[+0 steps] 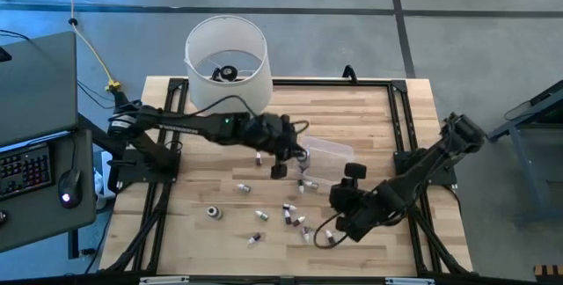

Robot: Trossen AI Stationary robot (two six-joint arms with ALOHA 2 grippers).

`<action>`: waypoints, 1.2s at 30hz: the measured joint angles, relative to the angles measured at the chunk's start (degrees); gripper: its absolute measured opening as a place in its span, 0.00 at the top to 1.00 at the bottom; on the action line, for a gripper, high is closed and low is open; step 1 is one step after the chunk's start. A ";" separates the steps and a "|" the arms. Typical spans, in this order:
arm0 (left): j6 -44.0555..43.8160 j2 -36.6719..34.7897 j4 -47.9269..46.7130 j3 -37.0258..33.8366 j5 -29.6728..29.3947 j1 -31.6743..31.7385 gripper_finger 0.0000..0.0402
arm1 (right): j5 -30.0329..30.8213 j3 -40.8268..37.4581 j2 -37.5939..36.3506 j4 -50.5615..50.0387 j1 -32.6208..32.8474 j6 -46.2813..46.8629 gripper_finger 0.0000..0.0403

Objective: Pick & Place food coloring
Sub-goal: Put the large purple food coloring bottle into the transparent bin

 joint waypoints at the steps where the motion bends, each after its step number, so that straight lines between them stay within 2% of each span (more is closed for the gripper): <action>1: 0.02 0.04 -0.58 0.70 0.85 0.75 0.92 | 0.19 -4.24 -1.82 4.85 -0.08 0.26 0.67; 8: 0.03 -0.02 0.11 3.31 2.45 3.55 0.92 | 3.27 -28.94 -15.40 29.94 -1.45 -1.78 0.67; 15: 1.51 1.70 4.54 4.52 1.56 7.09 0.92 | 1.43 -41.54 -27.39 38.74 -4.46 -0.43 0.67; 17: 1.49 4.69 7.09 4.75 1.58 8.20 0.92 | 0.90 -43.89 -30.12 41.36 -4.90 -0.14 0.67; 19: 1.29 6.30 3.41 4.01 1.42 9.18 0.92 | 0.76 -45.72 -32.31 44.01 -5.28 -0.57 0.67; 21: 0.72 8.26 6.07 4.41 1.41 9.69 0.92 | 0.68 -47.13 -34.20 46.51 -5.51 -2.21 0.67; 24: -1.06 8.48 2.77 4.40 1.42 10.30 0.92 | 0.88 -48.71 -36.02 50.66 -5.51 -5.48 0.67; 36: -2.89 8.57 2.64 4.38 0.12 10.21 0.92 | 0.02 -48.94 -36.97 57.33 -5.55 -13.49 0.67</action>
